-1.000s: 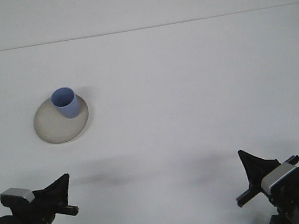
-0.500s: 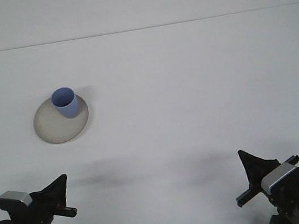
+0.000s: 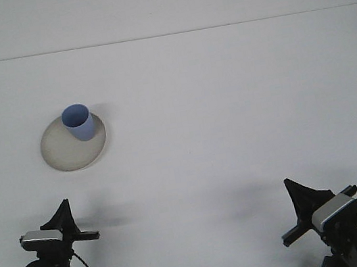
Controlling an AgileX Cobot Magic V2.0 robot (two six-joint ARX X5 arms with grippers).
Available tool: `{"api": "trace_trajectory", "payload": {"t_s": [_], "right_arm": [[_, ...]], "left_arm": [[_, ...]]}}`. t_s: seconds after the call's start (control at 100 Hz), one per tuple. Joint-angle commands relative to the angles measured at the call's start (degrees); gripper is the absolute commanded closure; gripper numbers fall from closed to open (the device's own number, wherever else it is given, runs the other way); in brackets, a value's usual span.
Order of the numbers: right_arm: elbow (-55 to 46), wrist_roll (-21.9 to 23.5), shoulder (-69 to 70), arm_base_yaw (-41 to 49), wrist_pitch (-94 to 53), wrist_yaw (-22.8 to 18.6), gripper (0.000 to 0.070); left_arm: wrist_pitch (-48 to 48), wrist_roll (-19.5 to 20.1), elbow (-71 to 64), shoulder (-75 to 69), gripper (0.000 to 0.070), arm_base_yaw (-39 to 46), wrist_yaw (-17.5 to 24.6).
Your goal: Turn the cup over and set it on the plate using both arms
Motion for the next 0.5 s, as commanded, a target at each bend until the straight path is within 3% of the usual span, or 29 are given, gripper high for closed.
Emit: {"api": "trace_trajectory", "payload": {"t_s": [0.0, 0.49], "right_arm": [[0.09, -0.13, 0.13, 0.66, 0.9, 0.15, 0.0698], [0.09, -0.13, 0.13, 0.66, 0.9, 0.15, 0.0698]], "left_arm": [[3.02, 1.33, -1.22, -0.33, 0.0687, 0.09, -0.37], [4.22, 0.74, -4.44, -0.33, 0.0687, 0.07, -0.35]]}}
